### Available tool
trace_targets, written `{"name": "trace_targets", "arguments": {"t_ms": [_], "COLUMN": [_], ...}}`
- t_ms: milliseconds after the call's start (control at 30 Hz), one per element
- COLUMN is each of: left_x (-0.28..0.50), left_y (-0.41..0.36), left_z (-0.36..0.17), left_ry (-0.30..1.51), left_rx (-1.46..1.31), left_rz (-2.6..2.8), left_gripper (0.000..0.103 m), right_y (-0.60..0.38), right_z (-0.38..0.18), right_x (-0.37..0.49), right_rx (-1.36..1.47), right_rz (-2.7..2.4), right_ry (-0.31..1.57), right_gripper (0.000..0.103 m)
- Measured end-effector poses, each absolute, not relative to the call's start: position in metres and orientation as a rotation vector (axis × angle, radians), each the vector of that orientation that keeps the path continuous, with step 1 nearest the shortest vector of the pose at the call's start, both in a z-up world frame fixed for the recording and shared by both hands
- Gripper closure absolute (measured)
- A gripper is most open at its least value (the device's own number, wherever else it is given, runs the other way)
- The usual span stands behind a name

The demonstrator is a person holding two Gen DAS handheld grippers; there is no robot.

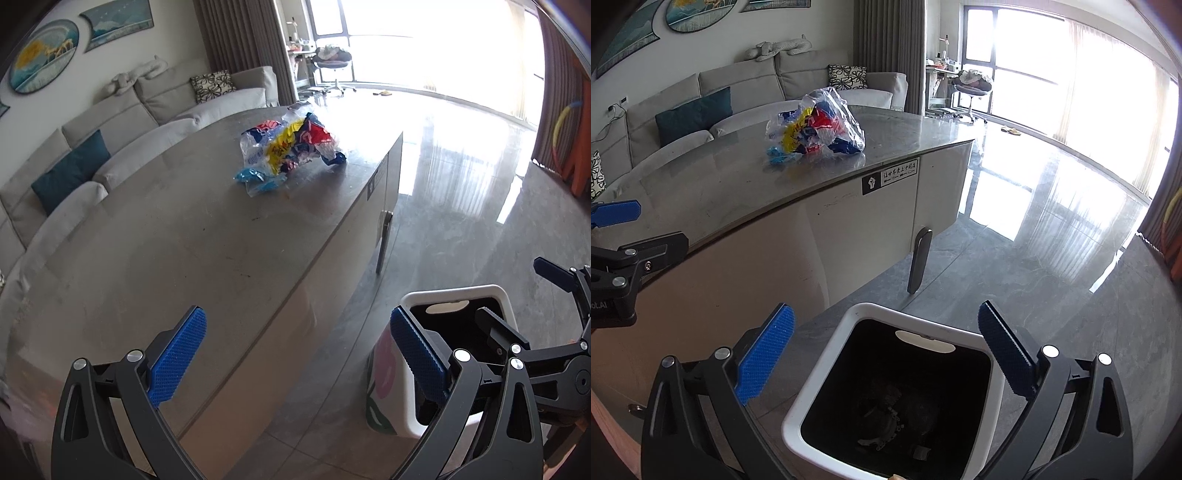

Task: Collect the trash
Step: 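Move both grippers back to the table toward the clear wrapper bag, then grasp the clear bag of colourful wrappers with the left gripper and lift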

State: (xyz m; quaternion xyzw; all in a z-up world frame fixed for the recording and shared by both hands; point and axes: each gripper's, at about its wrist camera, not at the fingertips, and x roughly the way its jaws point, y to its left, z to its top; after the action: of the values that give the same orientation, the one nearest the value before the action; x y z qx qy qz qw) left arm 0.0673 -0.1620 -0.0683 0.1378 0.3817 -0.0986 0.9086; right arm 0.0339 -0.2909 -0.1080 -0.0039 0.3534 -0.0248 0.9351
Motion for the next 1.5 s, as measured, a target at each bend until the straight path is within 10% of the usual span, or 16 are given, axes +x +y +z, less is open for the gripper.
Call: {"name": "trace_targets", "arguments": {"t_ms": [1500], "left_x": [0.293], "left_y": [-0.188], "left_z": [-0.035], "left_ry": [0.721], "left_rx": [0.173], "left_rz": [-0.224], "left_gripper": [0.004], "right_y": [-0.277], "right_z": [-0.083], "right_x": [0.207], "right_rx": [-0.177], "right_rz": [0.053], "right_ry": [0.648], "right_gripper": [0.004]}}
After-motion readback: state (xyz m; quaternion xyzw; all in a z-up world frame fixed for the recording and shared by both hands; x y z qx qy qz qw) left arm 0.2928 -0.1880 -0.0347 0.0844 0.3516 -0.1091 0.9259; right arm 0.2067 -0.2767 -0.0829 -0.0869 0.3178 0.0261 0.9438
